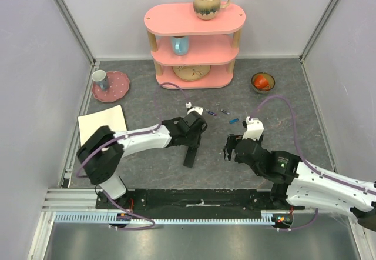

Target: Load the batteries into the remote control

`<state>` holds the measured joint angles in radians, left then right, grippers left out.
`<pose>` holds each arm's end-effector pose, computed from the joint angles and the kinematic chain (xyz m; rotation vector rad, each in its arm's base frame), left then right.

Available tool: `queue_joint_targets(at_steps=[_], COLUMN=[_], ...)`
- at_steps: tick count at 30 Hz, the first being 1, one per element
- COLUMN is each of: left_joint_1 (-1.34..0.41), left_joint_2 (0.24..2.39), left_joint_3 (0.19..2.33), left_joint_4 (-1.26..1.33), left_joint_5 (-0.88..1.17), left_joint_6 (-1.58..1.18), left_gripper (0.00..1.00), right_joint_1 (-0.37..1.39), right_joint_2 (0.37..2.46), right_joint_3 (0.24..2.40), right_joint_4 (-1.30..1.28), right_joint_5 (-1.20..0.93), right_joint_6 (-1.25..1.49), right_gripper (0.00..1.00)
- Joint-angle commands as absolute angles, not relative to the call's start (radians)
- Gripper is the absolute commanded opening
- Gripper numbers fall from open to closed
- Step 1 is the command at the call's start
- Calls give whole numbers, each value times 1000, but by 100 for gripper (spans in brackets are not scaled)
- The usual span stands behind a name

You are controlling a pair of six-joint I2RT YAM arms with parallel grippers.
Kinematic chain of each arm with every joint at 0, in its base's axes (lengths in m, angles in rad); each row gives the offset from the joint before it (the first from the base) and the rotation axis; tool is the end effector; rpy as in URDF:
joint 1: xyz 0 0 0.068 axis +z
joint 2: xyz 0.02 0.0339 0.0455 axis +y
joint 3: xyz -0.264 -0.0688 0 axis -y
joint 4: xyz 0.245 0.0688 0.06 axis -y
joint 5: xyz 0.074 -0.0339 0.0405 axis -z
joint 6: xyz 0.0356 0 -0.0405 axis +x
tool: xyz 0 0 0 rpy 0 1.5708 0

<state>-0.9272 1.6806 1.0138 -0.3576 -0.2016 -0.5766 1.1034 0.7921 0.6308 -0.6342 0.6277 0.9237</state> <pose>0.2068 -0.2638 0.1785 0.3797 2.5651 -0.3046 0.0899 0.1316 0.2479 0.0927 2.2116 0.3838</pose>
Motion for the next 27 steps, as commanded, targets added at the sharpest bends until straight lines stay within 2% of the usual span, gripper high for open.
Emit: queue_joint_targets(at_steps=[1, 6, 14, 21, 27], left_joint_1=[-928, -914, -782, -638, -572], left_joint_2=[1458, 1208, 837, 750, 759], left_joint_3=[977, 865, 623, 528, 495], left_joint_4=[-264, -91, 267, 521, 706], left_joint_5=[-206, -126, 150, 412, 534], left_joint_6=[-548, -592, -788, -960, -1084], left_gripper=[2, 2, 2, 2, 2], right_joint_1=[1104, 1104, 1104, 1094, 1048], right_joint_2=[689, 569, 610, 692, 768], right_joint_3=[611, 572, 580, 563, 545], right_joint_4=[-507, -295, -31, 227, 391], right_joint_5=[612, 450, 243, 79, -58], right_joint_6=[928, 824, 776, 770, 822], right_gripper=[89, 98, 98, 97, 97])
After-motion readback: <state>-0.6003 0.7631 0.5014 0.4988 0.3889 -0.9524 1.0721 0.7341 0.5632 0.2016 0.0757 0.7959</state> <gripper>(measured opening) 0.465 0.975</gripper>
